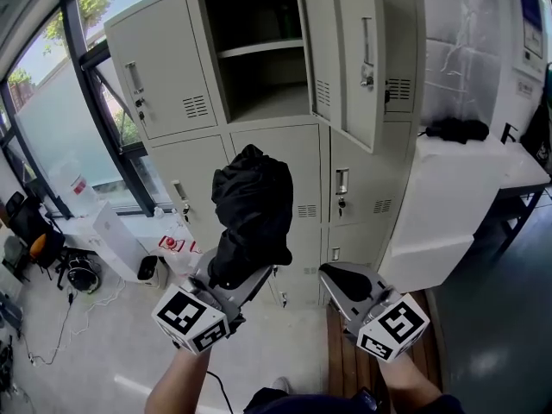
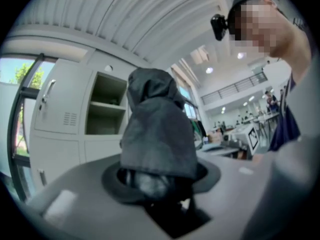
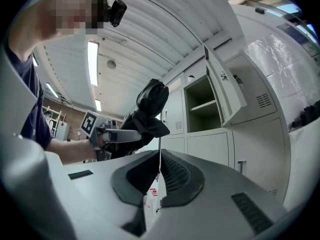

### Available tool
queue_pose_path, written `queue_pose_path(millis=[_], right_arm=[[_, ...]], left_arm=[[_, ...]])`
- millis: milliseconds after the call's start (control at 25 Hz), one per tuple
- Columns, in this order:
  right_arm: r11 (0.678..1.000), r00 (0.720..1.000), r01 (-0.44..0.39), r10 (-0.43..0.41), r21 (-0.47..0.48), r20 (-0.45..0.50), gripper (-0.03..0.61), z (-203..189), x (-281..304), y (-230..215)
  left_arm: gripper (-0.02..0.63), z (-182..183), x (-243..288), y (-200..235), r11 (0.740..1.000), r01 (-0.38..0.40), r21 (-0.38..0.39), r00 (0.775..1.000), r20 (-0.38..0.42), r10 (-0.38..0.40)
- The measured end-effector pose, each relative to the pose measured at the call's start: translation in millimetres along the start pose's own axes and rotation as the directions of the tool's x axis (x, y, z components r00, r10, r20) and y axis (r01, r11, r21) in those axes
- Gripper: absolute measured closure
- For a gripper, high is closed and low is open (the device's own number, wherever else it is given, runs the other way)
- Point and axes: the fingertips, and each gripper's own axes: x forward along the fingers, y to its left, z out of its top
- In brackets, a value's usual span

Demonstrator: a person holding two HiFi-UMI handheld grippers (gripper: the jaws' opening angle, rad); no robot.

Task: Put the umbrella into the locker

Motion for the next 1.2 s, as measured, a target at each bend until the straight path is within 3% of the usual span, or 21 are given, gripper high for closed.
queue_pose_path(millis=[280, 640, 1000, 1200], right_arm=[[0.998, 1.000, -0.010, 0.012, -0.061, 0.026, 0.571, 15, 47, -28], [0.986, 0.995, 0.059, -0.045, -0.153, 0.090, 0.571, 46, 133, -77], [0.961, 0.981, 0.147, -0.110, -0.234, 0.162, 0.571, 79, 213, -114], [0.955, 0.976, 0.155, -0.110, -0.251, 0.186, 0.571, 93, 233, -126]], left_arm=[[0.417, 6, 38, 39, 0.997, 0.003, 0.074, 1.000, -0.014, -0.002], [0.417, 34, 83, 130, 0.981, 0.067, 0.182, 0.998, 0.009, -0.070], [0.416, 84, 113, 213, 0.941, 0.131, 0.310, 0.990, 0.010, -0.141], [0.416, 129, 133, 247, 0.901, 0.092, 0.425, 0.996, -0.021, -0.092]])
